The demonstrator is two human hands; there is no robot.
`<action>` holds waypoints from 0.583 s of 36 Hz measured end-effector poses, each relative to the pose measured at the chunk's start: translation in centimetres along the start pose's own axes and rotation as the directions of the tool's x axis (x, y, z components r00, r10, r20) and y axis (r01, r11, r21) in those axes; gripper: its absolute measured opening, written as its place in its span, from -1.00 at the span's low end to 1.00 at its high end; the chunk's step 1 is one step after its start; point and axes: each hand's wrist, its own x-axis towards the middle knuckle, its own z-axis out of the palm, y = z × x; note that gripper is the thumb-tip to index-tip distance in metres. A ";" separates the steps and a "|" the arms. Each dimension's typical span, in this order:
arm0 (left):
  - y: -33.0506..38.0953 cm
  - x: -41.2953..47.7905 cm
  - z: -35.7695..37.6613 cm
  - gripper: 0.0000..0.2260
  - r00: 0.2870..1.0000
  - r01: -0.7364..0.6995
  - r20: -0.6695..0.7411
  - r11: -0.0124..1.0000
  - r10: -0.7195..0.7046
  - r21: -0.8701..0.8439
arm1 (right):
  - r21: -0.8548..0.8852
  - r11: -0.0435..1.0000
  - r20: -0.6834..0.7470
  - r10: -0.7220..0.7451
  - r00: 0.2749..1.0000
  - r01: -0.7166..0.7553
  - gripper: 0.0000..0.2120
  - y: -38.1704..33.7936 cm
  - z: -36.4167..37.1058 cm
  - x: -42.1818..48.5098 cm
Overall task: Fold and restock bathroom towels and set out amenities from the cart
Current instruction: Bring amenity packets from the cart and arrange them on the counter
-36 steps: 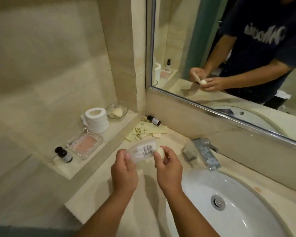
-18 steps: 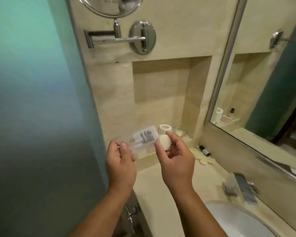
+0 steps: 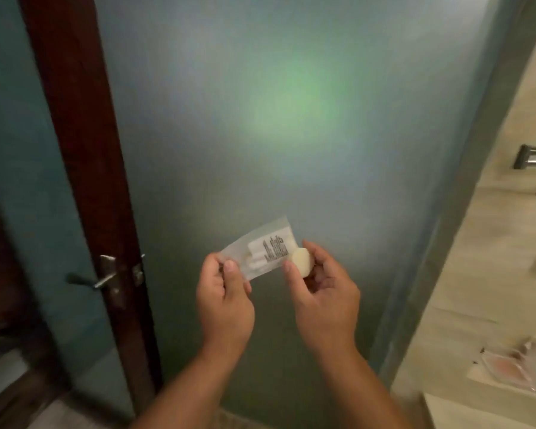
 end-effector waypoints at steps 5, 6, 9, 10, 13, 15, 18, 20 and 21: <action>-0.2 6.0 -11.3 -0.79 0.992 -0.029 -0.119 0.994 0.041 0.103 | 0.124 0.991 0.158 0.035 0.987 -0.055 -0.68 -1.0 12.4 -2.7; -0.2 7.1 -13.5 -0.79 0.989 -0.031 -0.138 0.992 0.047 0.120 | 0.137 0.989 0.189 0.036 0.981 -0.063 -0.68 -1.3 14.8 -3.3; 0.4 10.0 -19.9 -0.81 0.981 -0.046 -0.180 0.985 0.076 0.165 | 0.155 0.985 0.277 0.027 0.960 -0.072 -0.63 -2.0 21.8 -5.1; 0.6 10.9 -21.9 -0.81 0.977 -0.047 -0.194 0.981 0.084 0.187 | 0.156 0.985 0.301 0.022 0.953 -0.072 -0.62 -2.2 24.0 -5.7; 1.3 13.2 -27.4 -0.88 0.971 -0.020 -0.228 0.978 0.068 0.210 | 0.193 0.979 0.348 -0.003 0.937 -0.069 -0.61 -3.3 30.1 -7.5; 1.5 14.5 -30.7 -0.88 0.964 -0.003 -0.260 0.976 0.060 0.216 | 0.218 0.973 0.392 -0.011 0.920 -0.081 -0.63 -4.0 34.0 -8.6; 1.5 16.2 -35.4 -0.86 0.941 0.014 -0.330 0.966 0.075 0.257 | 0.245 0.966 0.464 -0.036 0.885 -0.089 -0.62 -4.5 39.5 -10.4; 1.4 17.5 -38.6 -0.90 0.913 0.032 -0.396 0.952 0.095 0.304 | 0.258 0.961 0.520 -0.053 0.853 -0.097 -0.62 -4.9 43.0 -11.6; 1.2 18.1 -40.1 -0.91 0.895 0.048 -0.432 0.941 0.108 0.335 | 0.269 0.957 0.554 -0.060 0.831 -0.110 -0.60 -5.1 44.7 -12.3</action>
